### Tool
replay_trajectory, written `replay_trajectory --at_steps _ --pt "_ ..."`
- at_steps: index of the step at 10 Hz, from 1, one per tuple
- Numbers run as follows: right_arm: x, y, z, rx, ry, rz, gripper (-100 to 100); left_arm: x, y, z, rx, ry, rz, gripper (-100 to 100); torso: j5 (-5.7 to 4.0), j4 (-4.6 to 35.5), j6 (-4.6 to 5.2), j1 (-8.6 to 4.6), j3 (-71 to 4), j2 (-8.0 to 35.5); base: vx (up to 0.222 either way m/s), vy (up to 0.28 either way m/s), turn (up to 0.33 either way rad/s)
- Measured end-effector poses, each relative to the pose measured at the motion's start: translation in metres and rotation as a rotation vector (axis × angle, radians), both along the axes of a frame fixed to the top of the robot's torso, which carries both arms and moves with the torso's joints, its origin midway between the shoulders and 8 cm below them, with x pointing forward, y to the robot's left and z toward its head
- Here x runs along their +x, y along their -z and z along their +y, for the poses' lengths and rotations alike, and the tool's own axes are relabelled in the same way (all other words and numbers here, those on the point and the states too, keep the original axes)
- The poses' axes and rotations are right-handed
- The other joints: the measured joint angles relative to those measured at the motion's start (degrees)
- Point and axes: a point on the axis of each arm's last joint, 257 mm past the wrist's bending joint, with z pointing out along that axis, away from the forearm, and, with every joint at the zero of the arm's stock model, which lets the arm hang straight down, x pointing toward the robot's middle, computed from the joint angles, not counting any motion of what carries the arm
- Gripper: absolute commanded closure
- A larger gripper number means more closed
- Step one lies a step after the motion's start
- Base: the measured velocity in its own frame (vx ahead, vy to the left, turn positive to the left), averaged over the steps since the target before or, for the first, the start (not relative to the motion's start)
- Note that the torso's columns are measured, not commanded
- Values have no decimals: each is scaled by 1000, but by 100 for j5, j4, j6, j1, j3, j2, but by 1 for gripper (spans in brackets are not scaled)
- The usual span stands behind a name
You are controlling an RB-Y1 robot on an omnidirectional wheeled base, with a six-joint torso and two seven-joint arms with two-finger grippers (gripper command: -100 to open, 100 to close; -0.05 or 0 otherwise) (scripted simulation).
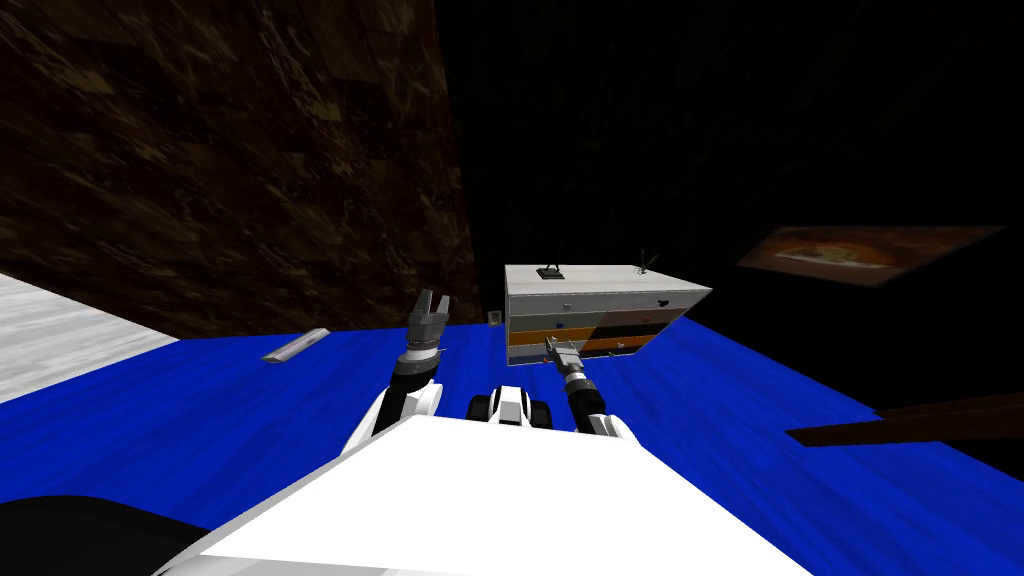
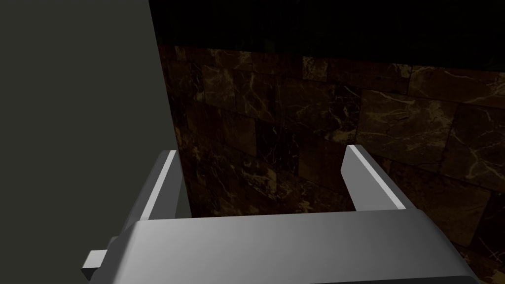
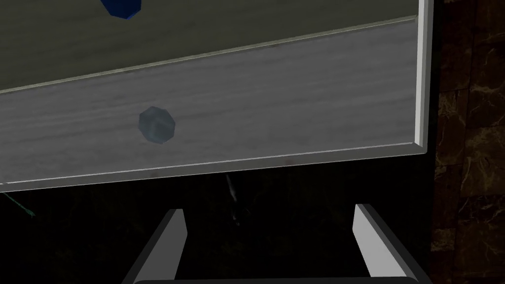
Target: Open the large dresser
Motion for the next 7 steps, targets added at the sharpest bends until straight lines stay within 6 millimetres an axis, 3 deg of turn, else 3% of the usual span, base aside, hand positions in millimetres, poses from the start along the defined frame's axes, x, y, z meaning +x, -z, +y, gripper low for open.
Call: replay_trajectory --at_steps 7 --pt "-11 41 -12 -248 35 84 -100 0 0 0 0 0 0 0 -3 -1 -3 -11 -3 -7 45 -25 62"
